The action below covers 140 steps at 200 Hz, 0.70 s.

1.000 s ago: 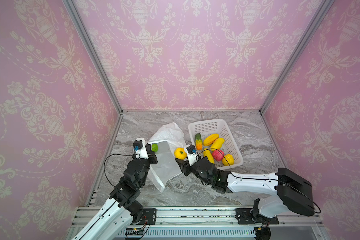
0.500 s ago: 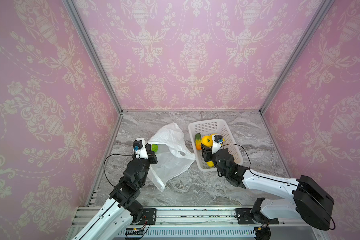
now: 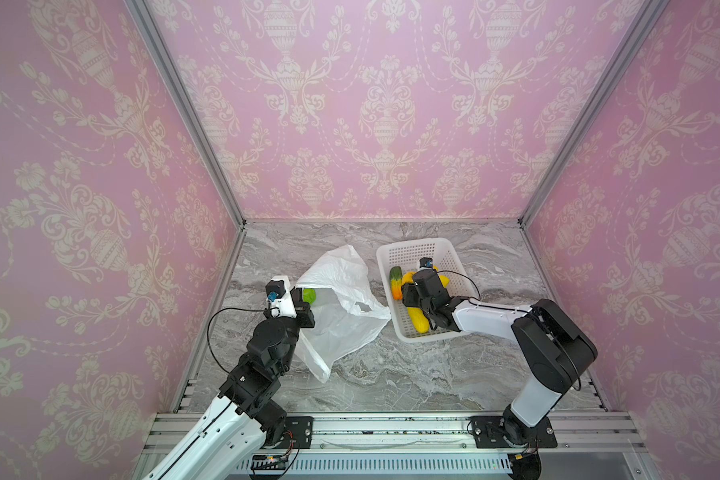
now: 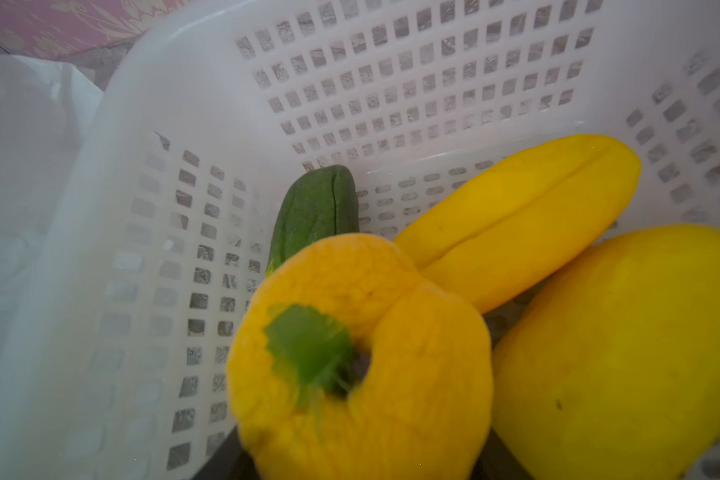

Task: Untie the knot of the plastic bag and take out the fruit
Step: 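Open the right gripper to release the yellow pepper into the basket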

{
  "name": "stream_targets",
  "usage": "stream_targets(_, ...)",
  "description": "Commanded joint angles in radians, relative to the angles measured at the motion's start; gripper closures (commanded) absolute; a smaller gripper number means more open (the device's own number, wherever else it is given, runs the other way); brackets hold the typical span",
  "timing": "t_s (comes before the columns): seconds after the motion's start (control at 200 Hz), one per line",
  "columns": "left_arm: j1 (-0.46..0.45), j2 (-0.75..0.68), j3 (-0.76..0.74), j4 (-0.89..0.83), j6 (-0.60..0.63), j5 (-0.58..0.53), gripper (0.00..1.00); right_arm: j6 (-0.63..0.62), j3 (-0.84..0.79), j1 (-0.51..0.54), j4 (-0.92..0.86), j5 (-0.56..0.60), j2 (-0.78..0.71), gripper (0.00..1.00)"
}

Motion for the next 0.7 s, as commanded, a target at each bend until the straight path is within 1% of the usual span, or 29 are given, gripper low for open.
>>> stream_targets(0.0, 0.007, -0.005, 0.020, 0.008, 0.028, 0.011, 1.00, 0.030, 0.000, -0.032, -0.053, -0.074, 0.042, 0.30)
stream_targets(0.05, 0.007, -0.004, 0.022, 0.009, 0.028, 0.011, 1.00, 0.030, -0.013, -0.035, -0.036, -0.081, 0.037, 0.23)
stream_targets(0.13, 0.007, -0.004, 0.021, 0.009, 0.028, 0.013, 1.00, 0.022, -0.040, -0.036, -0.002, -0.091, 0.010, 0.14)
stream_targets(0.19, 0.008, -0.002, 0.020, 0.010, 0.027, 0.014, 1.00, 0.007, -0.062, -0.036, 0.023, -0.095, -0.015, 0.10)
stream_targets(0.28, 0.007, -0.001, 0.021, 0.011, 0.027, 0.014, 1.00, -0.014, -0.098, -0.036, 0.050, -0.091, -0.068, 0.06)
stream_targets(0.45, 0.007, 0.002, 0.020, 0.011, 0.027, 0.017, 1.00, -0.052, -0.157, -0.029, 0.070, -0.066, -0.199, 0.04)
stream_targets(0.55, 0.008, 0.003, 0.022, 0.011, 0.026, 0.019, 1.00, -0.084, -0.189, 0.001, 0.067, -0.029, -0.288, 0.04)
stream_targets(0.615, 0.008, 0.004, 0.022, 0.010, 0.026, 0.020, 1.00, -0.118, -0.215, 0.036, 0.081, -0.001, -0.354, 0.06)
stream_targets(0.695, 0.008, 0.006, 0.022, 0.011, 0.027, 0.021, 1.00, -0.175, -0.253, 0.100, 0.117, 0.031, -0.434, 0.12)
